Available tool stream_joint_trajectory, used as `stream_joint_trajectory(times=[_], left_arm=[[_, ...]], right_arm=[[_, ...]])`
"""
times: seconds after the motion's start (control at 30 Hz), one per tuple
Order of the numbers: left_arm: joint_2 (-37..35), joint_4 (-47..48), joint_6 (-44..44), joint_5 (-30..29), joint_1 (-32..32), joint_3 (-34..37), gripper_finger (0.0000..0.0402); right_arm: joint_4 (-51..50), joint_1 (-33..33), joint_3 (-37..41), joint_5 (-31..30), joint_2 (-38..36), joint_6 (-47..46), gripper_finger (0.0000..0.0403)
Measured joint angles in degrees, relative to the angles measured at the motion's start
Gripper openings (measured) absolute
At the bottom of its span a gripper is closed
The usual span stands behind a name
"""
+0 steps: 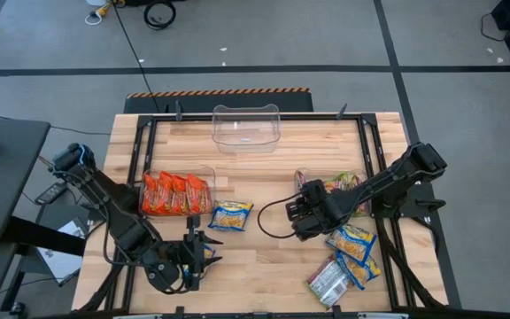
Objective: Sort Maruchan noodles
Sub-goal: Put the green noodle from the bottom into the middle right transparent bin
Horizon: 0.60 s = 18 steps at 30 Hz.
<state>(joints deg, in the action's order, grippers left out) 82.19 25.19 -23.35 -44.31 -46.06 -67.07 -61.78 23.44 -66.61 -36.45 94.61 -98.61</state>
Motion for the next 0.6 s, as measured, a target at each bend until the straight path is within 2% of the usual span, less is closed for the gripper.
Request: stream_joint_trajectory(times=[0.33, 0.6], left_arm=[[0.0, 0.1, 0.1, 0.0, 0.7, 0.0, 0.0169], [0.0, 0.1, 0.6, 0.0, 0.7, 0.0, 0.0169]], right_arm=[[-0.2, -0.1, 0.0, -1.2, -1.5, -0.2, 0.0166], [-0.1, -0.3, 0.0, -2.1, -4.5, 5.7, 0.0166]])
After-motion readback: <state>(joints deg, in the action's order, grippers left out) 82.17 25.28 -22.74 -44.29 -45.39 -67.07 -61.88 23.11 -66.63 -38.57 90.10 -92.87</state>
